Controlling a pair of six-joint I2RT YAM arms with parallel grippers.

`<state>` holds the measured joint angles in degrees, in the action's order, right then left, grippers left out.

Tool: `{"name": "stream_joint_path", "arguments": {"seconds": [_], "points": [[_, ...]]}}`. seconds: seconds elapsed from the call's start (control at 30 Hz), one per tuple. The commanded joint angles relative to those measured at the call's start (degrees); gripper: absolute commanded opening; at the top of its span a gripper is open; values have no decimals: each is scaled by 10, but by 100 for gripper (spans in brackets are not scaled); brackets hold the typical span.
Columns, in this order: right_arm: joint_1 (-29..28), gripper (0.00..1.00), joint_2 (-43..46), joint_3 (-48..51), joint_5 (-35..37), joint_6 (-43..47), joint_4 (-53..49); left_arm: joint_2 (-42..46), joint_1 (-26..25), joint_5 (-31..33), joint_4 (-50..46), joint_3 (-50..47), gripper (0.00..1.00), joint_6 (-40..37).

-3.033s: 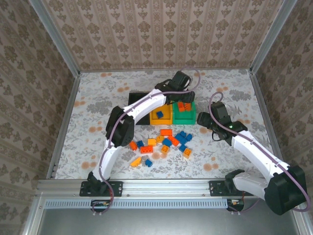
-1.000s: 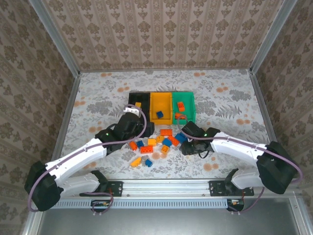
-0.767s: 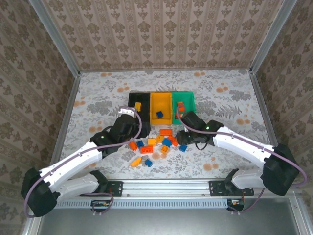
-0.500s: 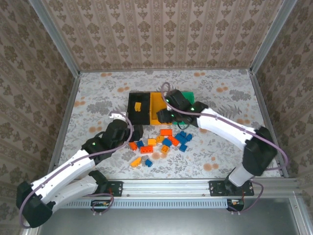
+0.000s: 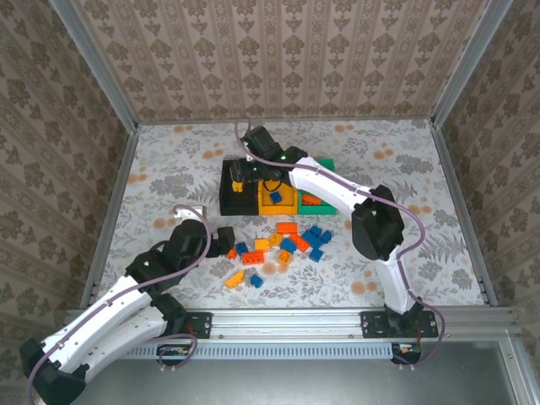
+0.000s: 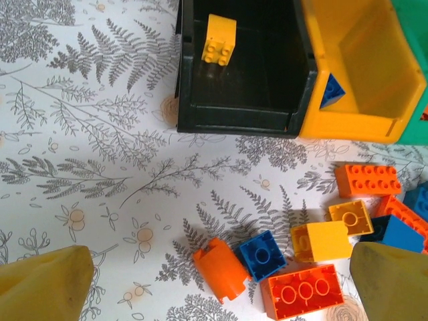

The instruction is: Sort the legos into containers by color

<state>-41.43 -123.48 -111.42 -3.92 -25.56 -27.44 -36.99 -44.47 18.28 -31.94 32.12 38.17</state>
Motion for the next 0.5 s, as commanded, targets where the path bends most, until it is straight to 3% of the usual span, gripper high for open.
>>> {"name": "stream_joint_path", "arguments": {"seconds": [0.0,0.2,0.33,0.47], "points": [[-4,48,-29,-51,0,-3,-47,7,7,-2,-21,-3,100,11],[-4,70,-46,-98,10,-3,-61,3,9,-15,-12,-1,100,3],[-4,72,-23,-87,15,0,-59,-12,10,-26,-12,10,100,-9],[-4,74,47,12,23,-8,-5,-69,11,-65,-15,32,100,-32]]}}
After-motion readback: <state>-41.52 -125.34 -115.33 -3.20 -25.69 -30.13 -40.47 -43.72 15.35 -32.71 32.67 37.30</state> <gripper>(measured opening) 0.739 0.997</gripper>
